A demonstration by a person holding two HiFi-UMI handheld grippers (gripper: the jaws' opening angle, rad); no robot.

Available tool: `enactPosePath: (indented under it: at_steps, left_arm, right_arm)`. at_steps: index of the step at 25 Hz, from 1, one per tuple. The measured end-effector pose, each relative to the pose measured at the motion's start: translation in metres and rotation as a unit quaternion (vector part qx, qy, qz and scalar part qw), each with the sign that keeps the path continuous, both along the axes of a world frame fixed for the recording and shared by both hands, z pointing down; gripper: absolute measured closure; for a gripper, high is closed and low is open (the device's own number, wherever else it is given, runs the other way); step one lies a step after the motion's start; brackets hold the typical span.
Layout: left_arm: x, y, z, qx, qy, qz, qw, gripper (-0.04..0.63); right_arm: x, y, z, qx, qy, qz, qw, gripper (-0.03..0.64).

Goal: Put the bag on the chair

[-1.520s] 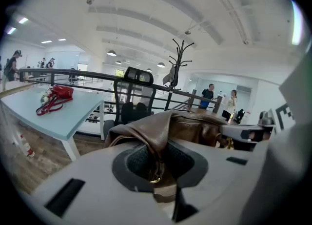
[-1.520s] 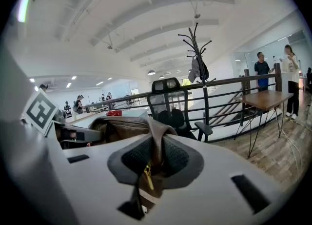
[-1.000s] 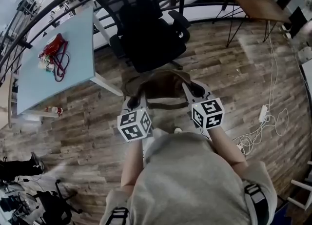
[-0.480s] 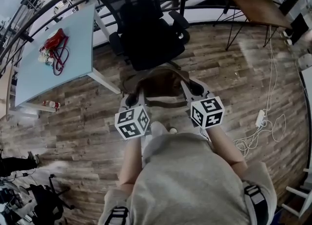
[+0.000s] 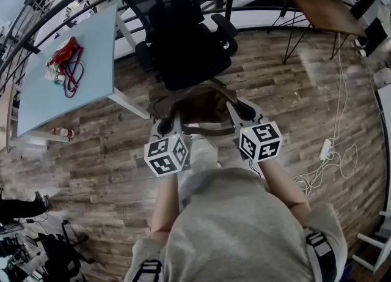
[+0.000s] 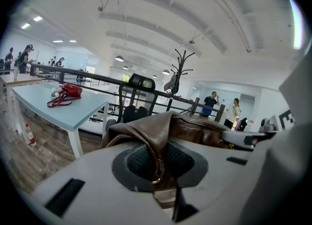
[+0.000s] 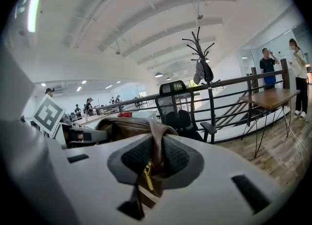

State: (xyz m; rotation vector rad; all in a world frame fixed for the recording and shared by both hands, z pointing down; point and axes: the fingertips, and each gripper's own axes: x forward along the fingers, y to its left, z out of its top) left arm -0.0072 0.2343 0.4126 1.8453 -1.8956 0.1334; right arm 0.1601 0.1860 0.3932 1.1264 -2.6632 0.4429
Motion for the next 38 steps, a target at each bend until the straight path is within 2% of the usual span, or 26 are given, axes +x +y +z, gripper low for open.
enactPosePath:
  at_steps: [15,28,38]
  left_arm:
    - [-0.038,-0.117,0.013,-0.008,0.009,0.012,0.9998,0.549]
    - [-0.087,-0.247,-0.001,-0.01,0.009,0.044,0.9989,0.549]
    - [-0.124,-0.318,-0.002,-0.009,0.009,0.066,0.9977,0.549]
  right_arm:
    - [-0.038,-0.115,0.008,-0.006,0.004,0.016,1.0,0.568]
    - [-0.085,-0.236,-0.003,-0.011,-0.001,0.047,0.999,0.568]
    - [-0.12,-0.303,-0.003,-0.01,0.002,0.067,0.998,0.568]
